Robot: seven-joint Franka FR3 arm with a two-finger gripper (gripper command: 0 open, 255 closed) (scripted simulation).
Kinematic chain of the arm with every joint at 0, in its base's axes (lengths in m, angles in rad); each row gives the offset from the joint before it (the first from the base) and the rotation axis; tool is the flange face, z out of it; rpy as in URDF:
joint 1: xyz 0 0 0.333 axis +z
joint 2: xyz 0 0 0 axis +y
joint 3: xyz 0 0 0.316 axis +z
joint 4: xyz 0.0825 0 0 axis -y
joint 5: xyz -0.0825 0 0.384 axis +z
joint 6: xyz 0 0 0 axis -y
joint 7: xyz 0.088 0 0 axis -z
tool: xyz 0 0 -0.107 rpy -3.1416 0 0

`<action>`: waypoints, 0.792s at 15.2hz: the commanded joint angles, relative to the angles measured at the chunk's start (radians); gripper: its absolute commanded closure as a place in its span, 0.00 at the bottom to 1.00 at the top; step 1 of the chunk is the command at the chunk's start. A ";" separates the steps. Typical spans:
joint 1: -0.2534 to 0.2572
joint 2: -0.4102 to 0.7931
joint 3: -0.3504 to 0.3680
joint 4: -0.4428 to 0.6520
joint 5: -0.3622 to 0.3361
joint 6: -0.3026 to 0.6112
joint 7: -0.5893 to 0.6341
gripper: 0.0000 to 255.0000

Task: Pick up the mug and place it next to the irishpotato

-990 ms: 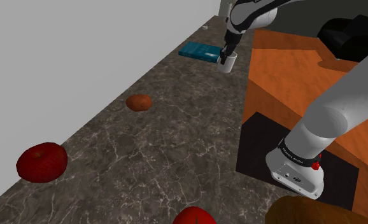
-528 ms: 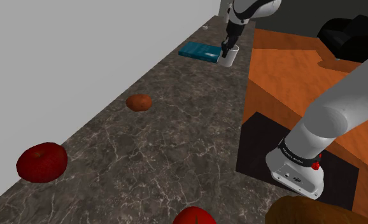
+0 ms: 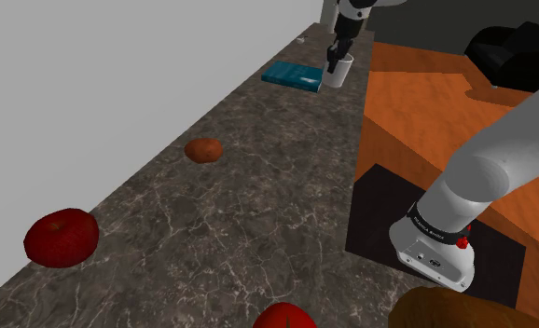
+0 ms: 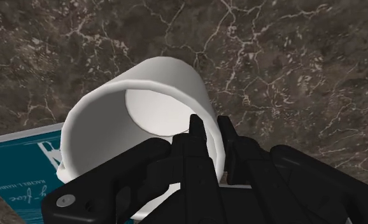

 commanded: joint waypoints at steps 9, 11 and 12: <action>0.046 -0.016 0.084 0.050 0.001 -0.071 0.126 1.00; 0.064 -0.009 0.118 0.057 0.002 -0.073 0.176 1.00; 0.073 -0.004 0.134 0.062 0.002 -0.075 0.202 1.00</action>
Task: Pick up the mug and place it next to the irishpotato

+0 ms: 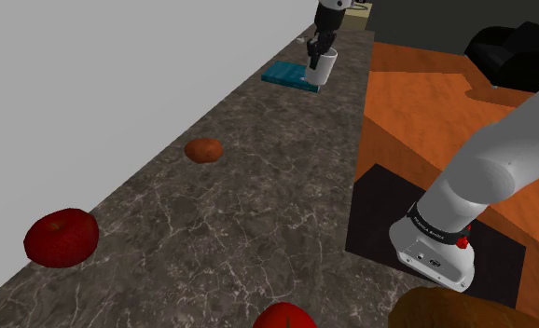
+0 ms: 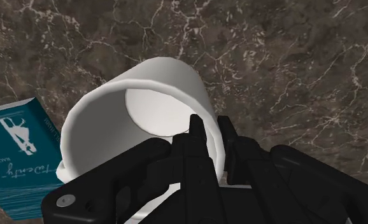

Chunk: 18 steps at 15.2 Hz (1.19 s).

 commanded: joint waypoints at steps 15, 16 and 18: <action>0.143 0.195 0.235 0.217 -0.035 -0.047 0.391 1.00; 0.143 0.196 0.235 0.206 -0.036 -0.034 0.393 1.00; 0.143 0.201 0.236 0.183 -0.038 -0.008 0.396 1.00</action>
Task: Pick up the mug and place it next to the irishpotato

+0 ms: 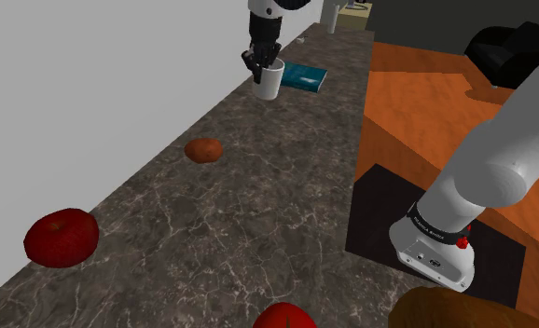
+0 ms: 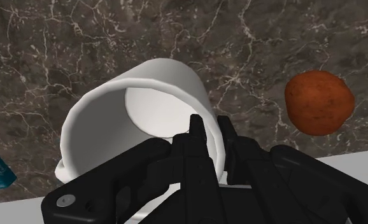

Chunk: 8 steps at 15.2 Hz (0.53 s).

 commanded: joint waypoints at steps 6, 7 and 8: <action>0.000 0.020 0.001 -0.069 -0.010 0.089 0.014 1.00; 0.000 0.024 0.001 -0.079 -0.011 0.102 0.016 1.00; 0.000 0.028 0.001 -0.088 -0.013 0.115 0.018 1.00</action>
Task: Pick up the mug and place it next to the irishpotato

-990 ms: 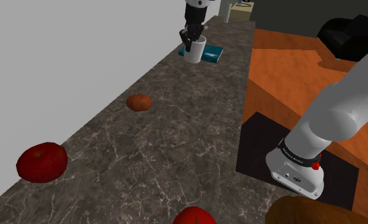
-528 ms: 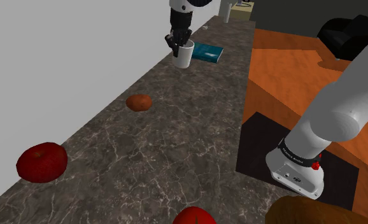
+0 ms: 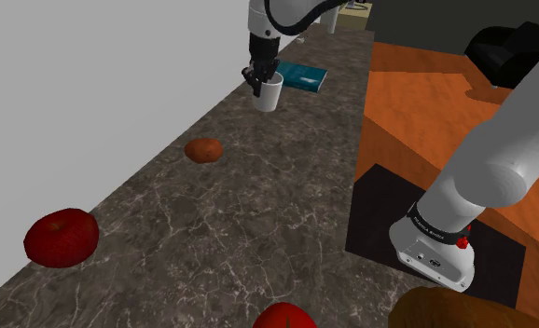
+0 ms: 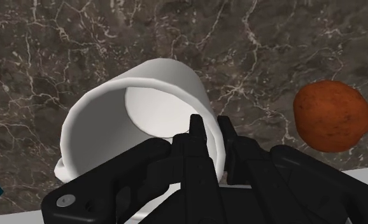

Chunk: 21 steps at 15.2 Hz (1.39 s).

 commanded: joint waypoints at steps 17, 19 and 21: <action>-0.001 0.104 -0.001 -0.133 -0.052 0.233 0.051 1.00; -0.001 0.120 -0.002 -0.143 -0.061 0.258 0.059 1.00; -0.001 0.127 -0.003 -0.148 -0.064 0.269 0.063 1.00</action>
